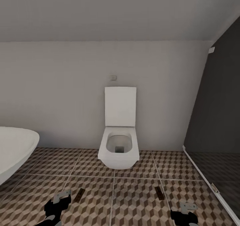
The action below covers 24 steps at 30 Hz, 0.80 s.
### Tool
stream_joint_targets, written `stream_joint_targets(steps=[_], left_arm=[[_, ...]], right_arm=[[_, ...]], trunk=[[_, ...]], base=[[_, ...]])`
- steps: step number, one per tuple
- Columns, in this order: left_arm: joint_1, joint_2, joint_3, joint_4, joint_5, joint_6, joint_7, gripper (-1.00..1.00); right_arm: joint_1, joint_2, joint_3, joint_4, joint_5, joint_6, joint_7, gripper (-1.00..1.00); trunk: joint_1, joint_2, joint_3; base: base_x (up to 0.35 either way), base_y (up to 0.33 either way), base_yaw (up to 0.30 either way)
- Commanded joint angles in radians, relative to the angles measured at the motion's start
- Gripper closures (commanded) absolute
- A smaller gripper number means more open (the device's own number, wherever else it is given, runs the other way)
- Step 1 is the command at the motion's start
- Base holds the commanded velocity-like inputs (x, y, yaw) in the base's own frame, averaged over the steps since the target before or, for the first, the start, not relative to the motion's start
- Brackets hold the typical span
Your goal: Take the four mousetraps from the cabinet in the bathroom and place them on the bathroom floor. Make sure all four end up on the same floor surface, and ensure that at least two of them are either under or directly next to the same bathroom sink.
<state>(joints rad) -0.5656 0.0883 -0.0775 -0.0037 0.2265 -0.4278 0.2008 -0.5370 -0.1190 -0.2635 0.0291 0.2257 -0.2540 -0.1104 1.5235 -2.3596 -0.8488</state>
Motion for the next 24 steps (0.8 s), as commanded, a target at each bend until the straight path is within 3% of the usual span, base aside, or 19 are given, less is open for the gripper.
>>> stream_joint_targets(steps=[1,24], left_arm=[[0.000,0.000,-0.008,0.001,0.006,-0.002,0.003,-1.00],[0.063,0.008,-0.008,0.002,0.007,0.018,0.004,-1.00]], right_arm=[[0.000,0.000,-0.007,0.003,0.011,-0.005,-0.004,-1.00],[-0.009,-0.001,-0.005,0.003,0.012,0.030,-0.002,-1.00]], trunk=[[-0.004,0.007,0.002],[-0.092,0.168,0.074]], base=[[0.000,0.000,0.000],[0.000,0.000,0.000]])
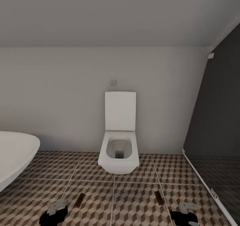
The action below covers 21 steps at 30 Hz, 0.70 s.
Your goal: Take the four mousetraps from the cabinet in the bathroom and place them on the bathroom floor. Make sure all four end up on the same floor surface, and ensure that at least two of them are either under or directly next to the same bathroom sink.
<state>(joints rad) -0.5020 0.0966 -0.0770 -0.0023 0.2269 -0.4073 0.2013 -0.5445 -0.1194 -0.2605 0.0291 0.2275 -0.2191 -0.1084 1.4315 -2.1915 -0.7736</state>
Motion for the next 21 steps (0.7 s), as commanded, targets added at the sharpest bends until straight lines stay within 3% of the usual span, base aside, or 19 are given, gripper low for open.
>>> stream_joint_targets(steps=[1,15,21], left_arm=[[0.002,0.001,-0.009,0.001,0.006,0.001,0.003,-1.00],[0.031,0.005,-0.009,0.001,0.006,0.044,0.001,-1.00],[0.045,0.004,-0.009,0.001,0.006,0.114,-0.001,-1.00]], right_arm=[[-0.001,0.000,-0.008,0.003,0.011,-0.005,-0.004,-1.00],[0.011,-0.001,-0.008,0.003,0.012,0.025,-0.003,-1.00],[0.029,0.000,-0.008,0.003,0.012,0.053,-0.002,-1.00]], trunk=[[-0.004,0.007,0.002],[-0.058,0.105,0.046],[-0.081,0.147,0.065]], base=[[0.000,0.000,0.000],[0.000,0.000,0.000],[0.000,0.000,0.000]])
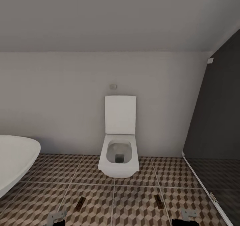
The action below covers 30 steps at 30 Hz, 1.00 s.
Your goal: Take the four mousetraps from the cabinet in the bathroom and place them on the bathroom floor. Make sure all four end up on the same floor surface, and ensure that at least two of them are either under or directly next to the same bathroom sink.
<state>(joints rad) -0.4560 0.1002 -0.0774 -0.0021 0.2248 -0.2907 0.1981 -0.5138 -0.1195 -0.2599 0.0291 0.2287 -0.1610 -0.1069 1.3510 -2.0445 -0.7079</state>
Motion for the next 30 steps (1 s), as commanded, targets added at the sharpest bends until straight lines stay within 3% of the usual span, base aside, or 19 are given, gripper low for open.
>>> stream_joint_targets(steps=[1,30], left_arm=[[0.001,0.000,-0.009,0.001,0.008,0.007,0.002,-1.00],[0.048,-0.011,-0.008,0.001,0.008,0.105,-0.009,-1.00]], right_arm=[[0.003,0.000,-0.008,0.003,0.011,-0.004,-0.004,-1.00],[0.175,0.011,-0.007,0.004,0.012,-0.001,0.008,-1.00]], trunk=[[-0.004,0.007,0.002],[-0.115,0.210,0.093]], base=[[0.000,0.000,0.000],[0.000,0.000,0.000]])
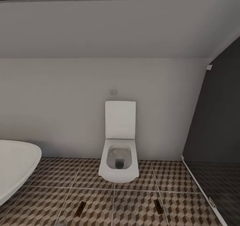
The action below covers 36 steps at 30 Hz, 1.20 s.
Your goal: Take the four mousetraps from the cabinet in the bathroom and place them on the bathroom floor. Make sure all four end up on the same floor surface, and ensure that at least two of them are either under or directly next to the same bathroom sink.
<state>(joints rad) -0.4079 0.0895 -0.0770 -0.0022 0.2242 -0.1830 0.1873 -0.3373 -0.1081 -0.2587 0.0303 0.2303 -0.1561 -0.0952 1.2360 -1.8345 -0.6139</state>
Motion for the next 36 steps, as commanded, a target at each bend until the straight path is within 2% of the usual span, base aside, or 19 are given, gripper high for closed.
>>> stream_joint_targets(steps=[1,8,19,29,36], left_arm=[[0.003,-0.001,-0.008,0.001,0.008,0.001,0.002,-1.00],[0.026,-0.004,-0.007,0.001,0.010,0.015,-0.020,-1.00],[0.046,-0.005,-0.007,0.001,0.039,0.018,-0.040,-1.00],[0.095,-0.035,-0.006,0.001,0.046,0.020,-0.041,-1.00],[0.135,-0.044,-0.006,0.001,0.047,0.019,-0.042,-1.00]], right_arm=[[0.004,-0.001,-0.008,0.003,0.011,-0.006,-0.001,-1.00],[0.045,-0.003,-0.008,0.003,0.011,-0.010,0.021,-1.00],[0.087,0.000,-0.008,0.003,0.011,-0.013,0.031,-1.00],[0.137,0.005,-0.008,0.003,0.011,-0.015,0.032,-1.00],[0.168,0.004,-0.008,0.003,0.010,-0.015,0.032,-1.00]], trunk=[[-0.004,0.007,0.002],[-0.031,0.056,0.024],[-0.073,0.133,0.059],[-0.111,0.203,0.090],[-0.138,0.252,0.112]], base=[[0.000,0.000,0.000],[0.000,0.000,0.000],[0.000,0.000,0.000],[0.000,0.000,0.000],[0.000,0.000,0.000]])
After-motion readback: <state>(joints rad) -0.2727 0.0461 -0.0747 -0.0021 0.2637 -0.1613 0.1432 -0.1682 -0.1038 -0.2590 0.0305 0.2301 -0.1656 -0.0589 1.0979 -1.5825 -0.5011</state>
